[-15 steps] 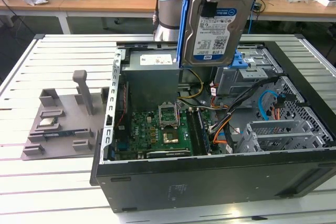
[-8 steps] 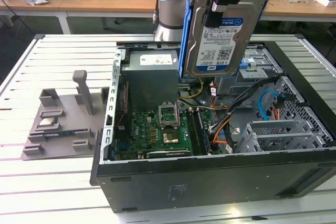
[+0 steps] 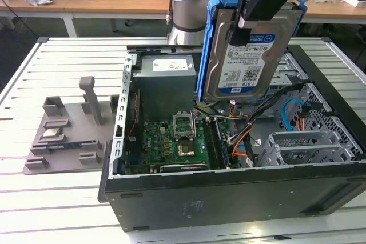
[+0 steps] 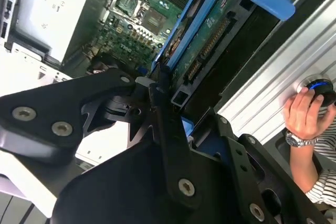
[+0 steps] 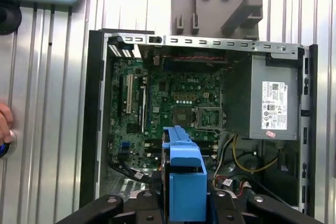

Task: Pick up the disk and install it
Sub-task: 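Pick up the disk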

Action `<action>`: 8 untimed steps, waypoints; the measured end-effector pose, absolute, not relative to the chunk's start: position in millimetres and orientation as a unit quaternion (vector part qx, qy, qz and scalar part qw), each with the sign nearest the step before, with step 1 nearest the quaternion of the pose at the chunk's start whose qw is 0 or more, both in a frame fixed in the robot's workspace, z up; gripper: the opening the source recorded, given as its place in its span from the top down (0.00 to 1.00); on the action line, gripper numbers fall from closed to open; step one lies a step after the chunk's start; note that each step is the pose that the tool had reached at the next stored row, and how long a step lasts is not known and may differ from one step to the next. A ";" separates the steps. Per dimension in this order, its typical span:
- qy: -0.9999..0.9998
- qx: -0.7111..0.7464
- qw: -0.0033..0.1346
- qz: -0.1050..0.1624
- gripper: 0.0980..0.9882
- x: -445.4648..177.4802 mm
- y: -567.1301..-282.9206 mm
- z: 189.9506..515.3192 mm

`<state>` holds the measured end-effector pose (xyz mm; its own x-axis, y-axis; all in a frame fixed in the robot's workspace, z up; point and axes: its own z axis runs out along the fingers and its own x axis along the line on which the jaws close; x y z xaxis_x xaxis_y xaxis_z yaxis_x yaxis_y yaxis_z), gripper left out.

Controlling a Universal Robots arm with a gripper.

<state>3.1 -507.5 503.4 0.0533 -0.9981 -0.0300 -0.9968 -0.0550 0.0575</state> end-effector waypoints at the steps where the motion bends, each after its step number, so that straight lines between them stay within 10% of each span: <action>1: -0.687 0.726 0.011 -0.031 0.70 3.2 -511.7 503.4; 8: -0.687 0.726 0.011 -0.031 0.70 3.4 -538.7 503.3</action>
<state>3.4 -538.7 503.3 0.0534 -0.9981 -0.0300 -0.9968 -0.0551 0.0575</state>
